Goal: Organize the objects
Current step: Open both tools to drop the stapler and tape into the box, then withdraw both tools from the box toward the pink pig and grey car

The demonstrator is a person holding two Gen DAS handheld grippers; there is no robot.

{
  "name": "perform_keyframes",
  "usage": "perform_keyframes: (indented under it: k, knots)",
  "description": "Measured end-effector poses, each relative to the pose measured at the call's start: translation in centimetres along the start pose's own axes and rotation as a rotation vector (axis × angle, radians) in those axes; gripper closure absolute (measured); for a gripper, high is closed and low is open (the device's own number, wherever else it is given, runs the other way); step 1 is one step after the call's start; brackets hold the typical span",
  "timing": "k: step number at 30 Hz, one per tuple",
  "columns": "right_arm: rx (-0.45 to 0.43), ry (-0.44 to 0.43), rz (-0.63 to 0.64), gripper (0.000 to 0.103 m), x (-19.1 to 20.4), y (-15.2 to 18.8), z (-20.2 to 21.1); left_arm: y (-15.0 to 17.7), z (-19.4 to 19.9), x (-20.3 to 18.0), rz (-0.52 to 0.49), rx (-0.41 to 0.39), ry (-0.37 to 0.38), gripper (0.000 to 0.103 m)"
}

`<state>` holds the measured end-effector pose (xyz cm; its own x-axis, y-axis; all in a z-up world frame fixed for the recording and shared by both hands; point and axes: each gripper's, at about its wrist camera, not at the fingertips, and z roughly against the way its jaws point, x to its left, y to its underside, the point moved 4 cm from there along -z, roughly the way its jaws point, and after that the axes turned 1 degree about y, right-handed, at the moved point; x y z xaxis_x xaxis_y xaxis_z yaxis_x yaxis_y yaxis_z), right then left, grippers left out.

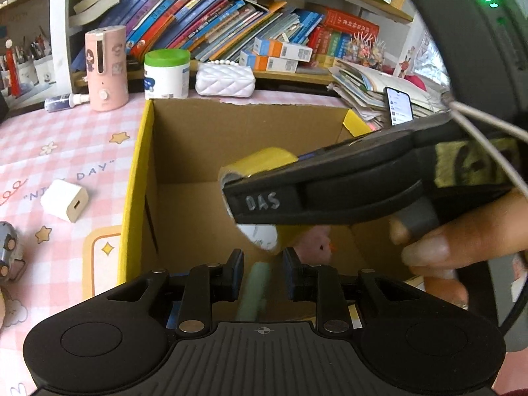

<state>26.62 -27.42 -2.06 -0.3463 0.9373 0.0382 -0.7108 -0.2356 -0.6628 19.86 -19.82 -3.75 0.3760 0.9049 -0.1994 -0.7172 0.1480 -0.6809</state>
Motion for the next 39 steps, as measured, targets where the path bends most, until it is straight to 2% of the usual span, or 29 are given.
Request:
perform_keyframes:
  k: [9,11,13,19,20,27,32,35,39]
  knots:
    - [0.040,-0.015,0.008,0.063,0.8,0.7,-0.8,0.1,0.6,0.0,0.008,-0.026,0.004,0.076]
    - [0.013,-0.012,-0.007,0.052,0.6,0.7,-0.1,0.2,0.8,0.1,0.012,-0.032,0.009,0.076]
    - [-0.018,-0.013,-0.020,0.049,0.5,0.6,0.7,0.2,1.0,0.1,0.013,-0.041,0.007,0.075]
    - [-0.093,0.016,-0.070,0.047,0.3,0.4,3.4,0.6,2.7,-0.3,-0.009,-0.095,0.016,0.059]
    - [-0.104,0.023,-0.079,0.047,0.3,0.4,3.9,0.7,3.1,-0.4,-0.015,-0.109,0.005,0.049]
    - [-0.225,0.125,-0.150,0.035,0.1,1.5,8.3,1.5,6.0,0.3,0.004,-0.188,-0.008,0.039]
    - [-0.295,0.235,-0.208,0.035,0.1,3.4,11.3,2.6,8.2,1.1,0.030,-0.225,-0.021,0.035]
    - [-0.335,0.318,-0.198,0.034,0.6,4.8,12.8,3.3,9.2,1.4,0.028,-0.237,-0.026,0.034]
    - [-0.361,0.386,-0.222,0.030,1.4,6.6,14.3,4.3,10.4,2.0,0.020,-0.246,-0.035,0.030]
